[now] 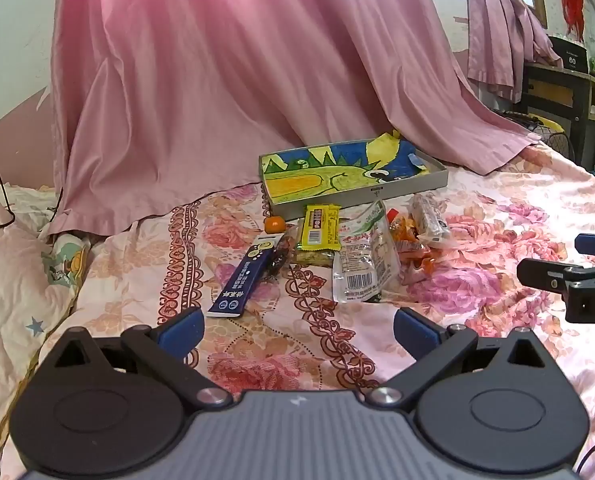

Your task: Organize snacks

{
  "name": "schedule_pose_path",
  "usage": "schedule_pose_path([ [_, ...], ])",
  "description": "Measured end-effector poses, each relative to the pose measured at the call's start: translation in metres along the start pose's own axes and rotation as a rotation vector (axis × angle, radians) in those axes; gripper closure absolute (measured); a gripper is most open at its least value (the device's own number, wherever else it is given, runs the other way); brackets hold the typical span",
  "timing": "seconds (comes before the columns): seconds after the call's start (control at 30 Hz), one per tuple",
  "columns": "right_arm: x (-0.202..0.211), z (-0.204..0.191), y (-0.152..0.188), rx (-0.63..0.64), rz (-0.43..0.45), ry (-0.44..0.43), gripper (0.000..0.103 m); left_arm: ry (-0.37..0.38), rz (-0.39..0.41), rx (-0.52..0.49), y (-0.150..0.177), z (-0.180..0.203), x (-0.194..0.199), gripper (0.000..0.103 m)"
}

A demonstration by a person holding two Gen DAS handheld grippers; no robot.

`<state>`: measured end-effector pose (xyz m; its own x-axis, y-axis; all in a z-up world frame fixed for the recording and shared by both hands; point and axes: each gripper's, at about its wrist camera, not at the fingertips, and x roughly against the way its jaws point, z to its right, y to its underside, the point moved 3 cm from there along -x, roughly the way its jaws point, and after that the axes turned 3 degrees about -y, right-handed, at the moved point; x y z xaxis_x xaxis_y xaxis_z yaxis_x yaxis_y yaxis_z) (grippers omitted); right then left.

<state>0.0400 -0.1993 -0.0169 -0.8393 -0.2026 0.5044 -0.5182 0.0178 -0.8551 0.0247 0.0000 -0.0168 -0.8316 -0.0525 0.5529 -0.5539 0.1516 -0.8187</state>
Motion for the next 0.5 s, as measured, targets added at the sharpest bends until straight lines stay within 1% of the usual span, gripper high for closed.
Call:
schedule_pose_path([
  [0.5,-0.0001,-0.0012,0.0005,0.002,0.000,0.000,0.001,0.003,-0.004,0.001,-0.0001,0.0004,-0.0001,0.000],
])
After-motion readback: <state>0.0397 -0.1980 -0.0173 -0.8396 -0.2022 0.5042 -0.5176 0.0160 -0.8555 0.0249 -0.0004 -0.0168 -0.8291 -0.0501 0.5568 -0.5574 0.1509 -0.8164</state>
